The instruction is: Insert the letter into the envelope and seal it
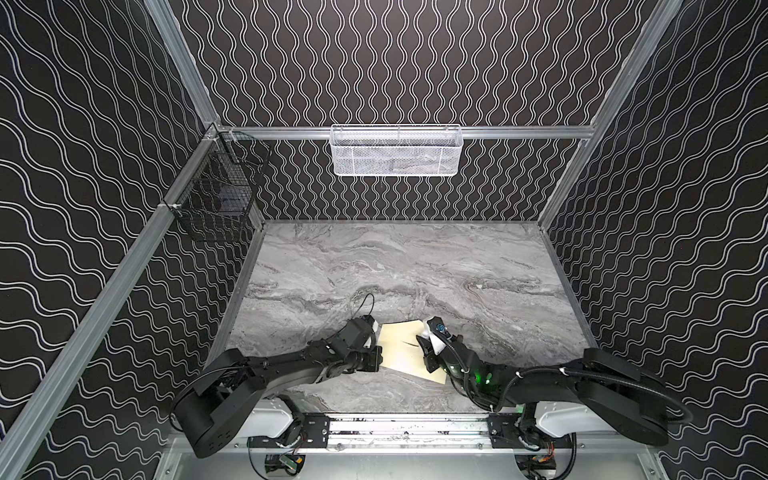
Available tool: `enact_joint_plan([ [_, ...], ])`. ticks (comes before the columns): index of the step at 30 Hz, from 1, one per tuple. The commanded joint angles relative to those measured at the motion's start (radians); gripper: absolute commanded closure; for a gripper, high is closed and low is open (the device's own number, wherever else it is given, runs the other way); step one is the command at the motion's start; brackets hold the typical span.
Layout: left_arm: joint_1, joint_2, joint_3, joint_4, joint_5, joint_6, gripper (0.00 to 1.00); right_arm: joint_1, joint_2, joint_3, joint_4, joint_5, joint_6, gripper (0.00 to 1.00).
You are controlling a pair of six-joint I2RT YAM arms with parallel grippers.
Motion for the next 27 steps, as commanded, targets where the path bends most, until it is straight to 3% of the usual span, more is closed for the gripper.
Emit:
enact_joint_plan([
  [1,-0.006,-0.033,0.046,-0.103,-0.036,0.029,0.86,-0.028,-0.088,0.001,-0.041,-0.161,0.025,1.00],
  [5,-0.006,-0.122,0.106,-0.140,-0.081,0.081,0.67,-0.073,-0.227,-0.059,-0.062,-0.316,0.057,1.00],
  [9,-0.008,-0.161,0.136,-0.086,-0.073,0.150,0.54,-0.139,-0.325,-0.027,-0.167,-0.457,0.145,1.00],
  [12,-0.012,-0.178,0.139,0.014,0.015,0.219,0.52,-0.178,-0.381,-0.012,-0.209,-0.572,0.214,1.00],
  [17,-0.061,-0.222,0.106,0.188,0.256,0.315,0.52,-0.245,-0.464,-0.027,-0.191,-0.729,0.285,1.00],
  [27,-0.122,-0.249,0.130,0.201,0.345,0.411,0.49,-0.322,-0.447,0.007,-0.172,-0.924,0.316,1.00],
])
